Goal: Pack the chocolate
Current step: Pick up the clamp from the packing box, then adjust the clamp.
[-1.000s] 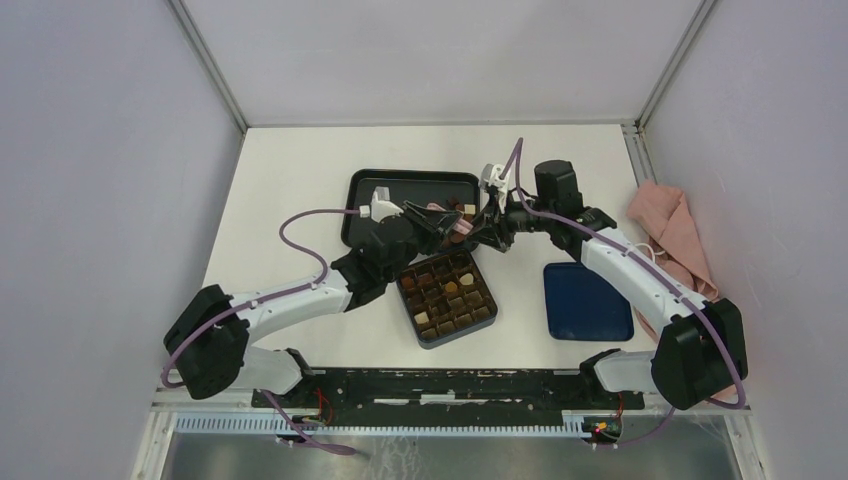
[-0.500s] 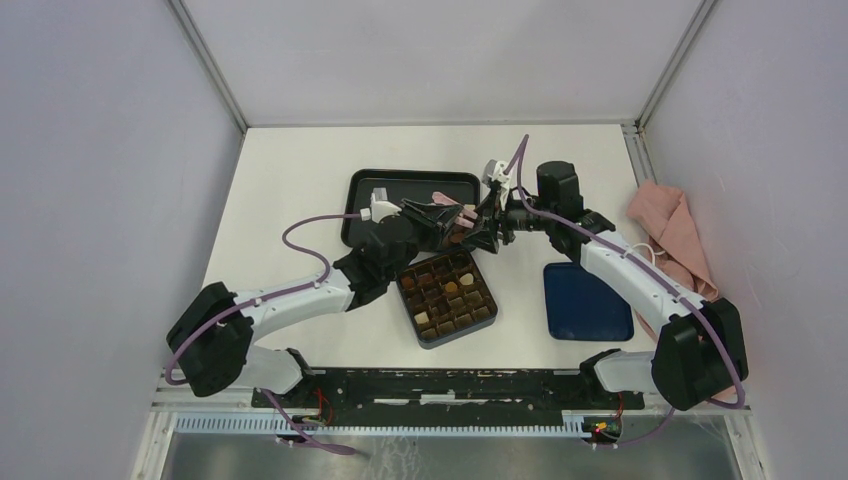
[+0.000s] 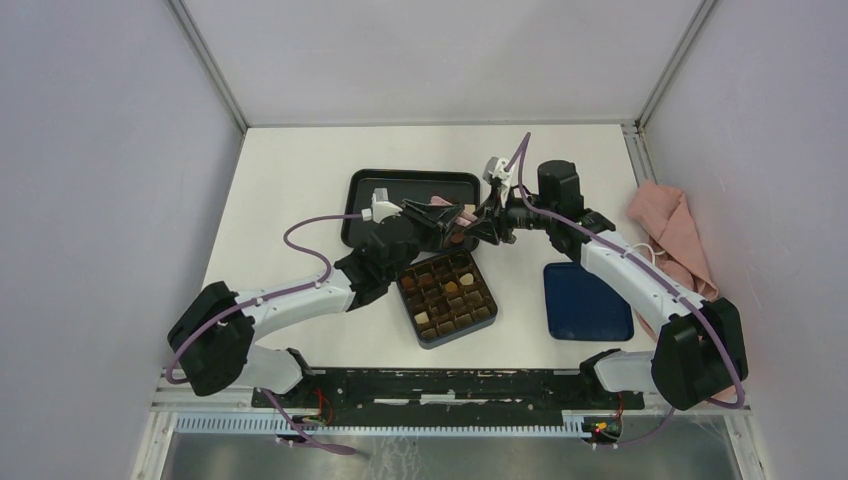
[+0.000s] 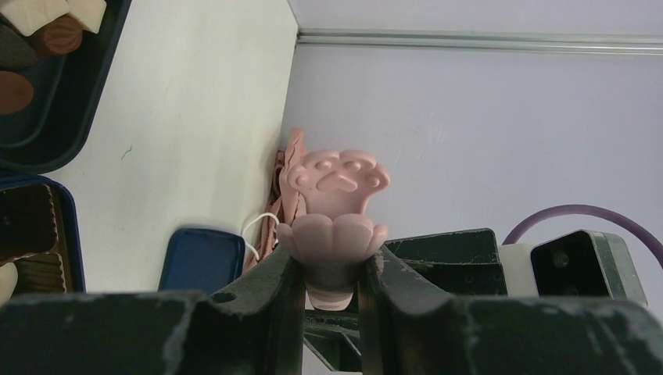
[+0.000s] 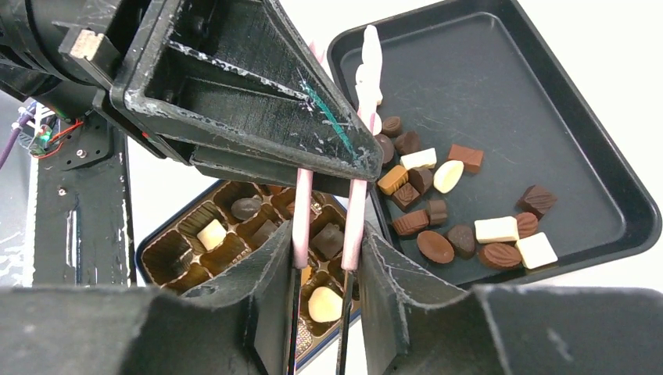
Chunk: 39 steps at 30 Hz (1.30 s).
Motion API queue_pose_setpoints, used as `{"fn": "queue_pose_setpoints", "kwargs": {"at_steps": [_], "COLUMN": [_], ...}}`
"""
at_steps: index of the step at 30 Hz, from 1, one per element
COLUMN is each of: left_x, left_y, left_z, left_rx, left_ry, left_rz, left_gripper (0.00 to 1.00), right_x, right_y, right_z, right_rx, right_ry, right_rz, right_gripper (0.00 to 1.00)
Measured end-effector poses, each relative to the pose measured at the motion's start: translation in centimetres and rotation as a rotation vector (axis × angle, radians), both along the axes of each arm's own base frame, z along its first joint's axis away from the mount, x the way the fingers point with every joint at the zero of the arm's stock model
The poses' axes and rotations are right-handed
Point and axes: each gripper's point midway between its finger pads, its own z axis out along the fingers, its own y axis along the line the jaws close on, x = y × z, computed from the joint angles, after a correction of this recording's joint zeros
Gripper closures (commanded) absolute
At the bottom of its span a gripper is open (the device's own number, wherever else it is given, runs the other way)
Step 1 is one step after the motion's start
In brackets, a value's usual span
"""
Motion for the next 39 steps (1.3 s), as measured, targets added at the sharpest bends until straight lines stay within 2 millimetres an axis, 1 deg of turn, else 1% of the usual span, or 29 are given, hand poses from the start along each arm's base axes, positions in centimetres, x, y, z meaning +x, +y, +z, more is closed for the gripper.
{"fn": "queue_pose_setpoints", "kwargs": {"at_steps": [1,6,8,10,13,15,18,20,22,24,27,30,31,33,35,37,39], "left_x": [0.0,0.0,0.0,0.0,-0.3,-0.7,-1.5,-2.2,-2.9,-3.1,-2.8,-2.5,-2.4,-2.4,-2.4,-2.5,-2.6], "left_y": [0.0,0.0,0.0,0.0,0.4,1.1,3.1,4.8,7.0,8.8,11.6,14.2,14.9,16.5,17.7,18.9,19.6], "left_z": [0.0,0.2,0.4,0.6,0.7,0.9,1.6,2.2,2.5,3.2,5.2,5.9,5.7,4.5,2.9,0.8,-0.5], "left_rx": [0.0,-0.007,-0.019,-0.021,-0.01,0.03,0.129,0.222,0.372,0.524,0.774,0.995,1.059,1.207,1.332,1.461,1.539], "left_ry": [0.0,-0.002,-0.006,-0.006,-0.002,-0.008,-0.048,-0.087,-0.133,-0.175,-0.241,-0.278,-0.283,-0.281,-0.273,-0.259,-0.251], "left_rz": [0.0,0.0,0.002,0.002,0.003,0.005,0.019,0.031,0.038,0.037,0.042,0.06,0.065,0.056,0.037,0.005,-0.02], "left_gripper": [0.75,0.26,0.14,0.1,0.08,0.08,0.06,0.04,0.04,0.04,0.04,0.04,0.04,0.04,0.04,0.05,0.05], "right_x": [0.0,-0.2,-0.4,-0.5,-0.3,0.0,0.9,1.6,2.5,3.5,5.0,6.4,6.9,7.5,8.1,8.8,9.3], "right_y": [0.0,0.1,0.1,0.0,-0.4,-0.9,-2.2,-3.4,-4.3,-5.3,-6.2,-6.7,-6.9,-7.2,-7.5,-7.8,-7.9], "right_z": [0.0,-0.1,-0.2,-0.3,-0.6,-1.0,-1.8,-2.7,-3.5,-4.5,-6.3,-8.1,-8.8,-9.9,-10.5,-11.0,-11.2], "right_rx": [0.001,-0.002,-0.006,-0.011,-0.023,-0.039,-0.088,-0.149,-0.213,-0.283,-0.391,-0.473,-0.503,-0.55,-0.589,-0.624,-0.64], "right_ry": [0.0,0.0,0.004,0.003,0.001,0.0,-0.016,-0.033,-0.055,-0.074,-0.067,-0.039,-0.025,-0.001,0.017,0.029,0.035], "right_rz": [0.002,0.011,0.021,0.024,0.017,0.001,-0.041,-0.078,-0.109,-0.135,-0.146,-0.141,-0.137,-0.134,-0.133,-0.135,-0.136], "right_gripper": [0.64,0.64,0.64,0.64,0.64,0.64,0.63,0.63,0.62,0.62,0.62,0.61,0.61,0.61,0.61,0.61,0.6]}}
